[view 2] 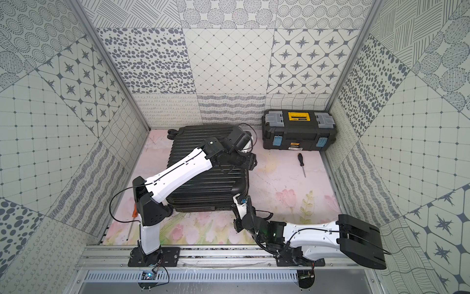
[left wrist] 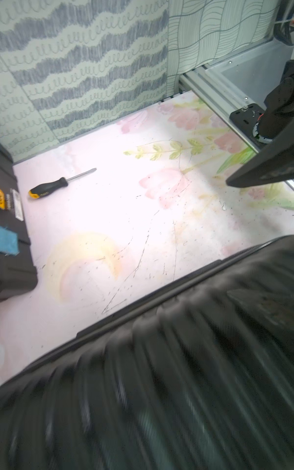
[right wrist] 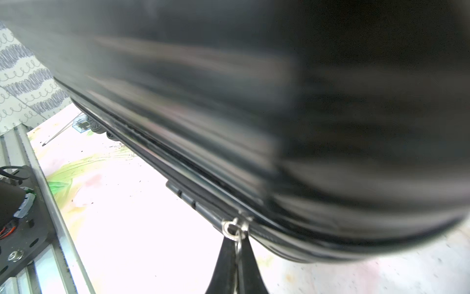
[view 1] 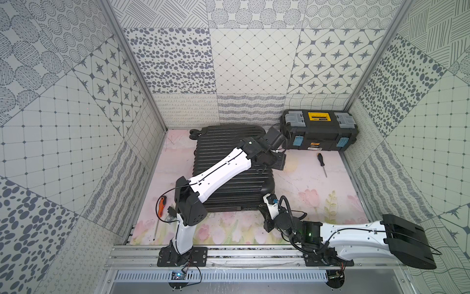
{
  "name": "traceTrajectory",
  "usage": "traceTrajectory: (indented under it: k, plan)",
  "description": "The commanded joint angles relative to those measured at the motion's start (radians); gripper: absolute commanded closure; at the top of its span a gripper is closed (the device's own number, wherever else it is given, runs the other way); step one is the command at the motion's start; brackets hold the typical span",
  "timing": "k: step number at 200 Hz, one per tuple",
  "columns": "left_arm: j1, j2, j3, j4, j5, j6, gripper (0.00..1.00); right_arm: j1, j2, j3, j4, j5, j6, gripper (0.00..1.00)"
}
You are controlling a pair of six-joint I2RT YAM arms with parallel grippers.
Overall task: Open the suitcase zippers
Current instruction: Unzip the zipper on the suitcase.
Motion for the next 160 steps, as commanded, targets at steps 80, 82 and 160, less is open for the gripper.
traceTrajectory:
  k: [80,82,160]
  plan:
    - [-0.076,0.134,0.049,-0.243,-0.175,-0.048,0.35,-0.051,-0.169,-0.094,-0.110,0.115,0.107,1.00]
    - [-0.075,0.132,0.041,-0.240,-0.173,-0.047,0.35,-0.057,-0.177,-0.097,-0.111,0.111,0.106,1.00]
    - [-0.075,-0.009,-0.235,-0.113,-0.132,-0.087,0.40,-0.388,-0.228,-0.160,0.040,-0.210,0.009,1.00]
